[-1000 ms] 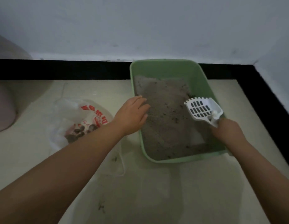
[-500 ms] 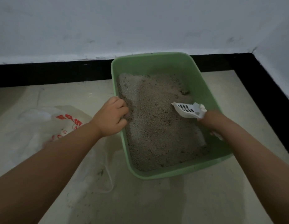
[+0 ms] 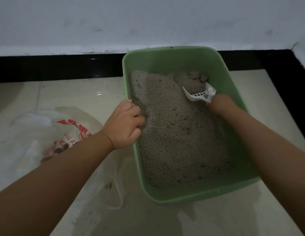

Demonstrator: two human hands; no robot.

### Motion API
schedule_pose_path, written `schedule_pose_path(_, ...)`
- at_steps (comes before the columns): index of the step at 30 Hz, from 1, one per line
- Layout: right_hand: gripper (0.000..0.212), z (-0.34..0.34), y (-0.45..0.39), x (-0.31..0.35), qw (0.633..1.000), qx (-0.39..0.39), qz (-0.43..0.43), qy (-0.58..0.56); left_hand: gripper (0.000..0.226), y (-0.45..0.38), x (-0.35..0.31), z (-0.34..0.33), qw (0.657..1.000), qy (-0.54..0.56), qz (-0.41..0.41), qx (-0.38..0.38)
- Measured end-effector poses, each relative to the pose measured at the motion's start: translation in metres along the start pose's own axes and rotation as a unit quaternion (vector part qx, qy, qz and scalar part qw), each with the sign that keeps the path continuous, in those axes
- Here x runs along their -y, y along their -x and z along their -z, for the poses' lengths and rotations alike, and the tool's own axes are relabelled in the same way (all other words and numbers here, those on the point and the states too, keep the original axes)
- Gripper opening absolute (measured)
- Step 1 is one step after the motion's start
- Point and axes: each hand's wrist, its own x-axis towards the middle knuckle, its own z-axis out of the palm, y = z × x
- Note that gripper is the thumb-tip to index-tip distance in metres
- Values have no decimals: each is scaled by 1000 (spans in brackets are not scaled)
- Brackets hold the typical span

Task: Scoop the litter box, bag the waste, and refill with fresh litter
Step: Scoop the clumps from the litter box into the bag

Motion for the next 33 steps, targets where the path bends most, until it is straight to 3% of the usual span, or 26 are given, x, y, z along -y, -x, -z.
schedule_pose_path(8,36,-32,-10,-8,990,-123,29,-55,30,0,0,-2,1000,-19,1,-14)
schedule_pose_path(17,32,-42,4,0,957,-204,76,-191,31,-4,-2,5,999,-40,2,15)
schedule_pose_path(22,20,-37,26,-7,940,-188,111,-261,29,-3,-3,6,999,-50,-2,17)
schedule_pose_path(25,29,-37,47,-16,941,-151,132,-272,30,-4,-2,6,999,-48,2,20)
schedule_pose_path(29,38,-42,78,-24,964,-108,159,-182,29,-1,-9,8,998,-61,17,15)
schedule_pose_path(33,33,-46,105,-28,957,-139,164,-195,30,4,-16,15,994,-92,10,49)
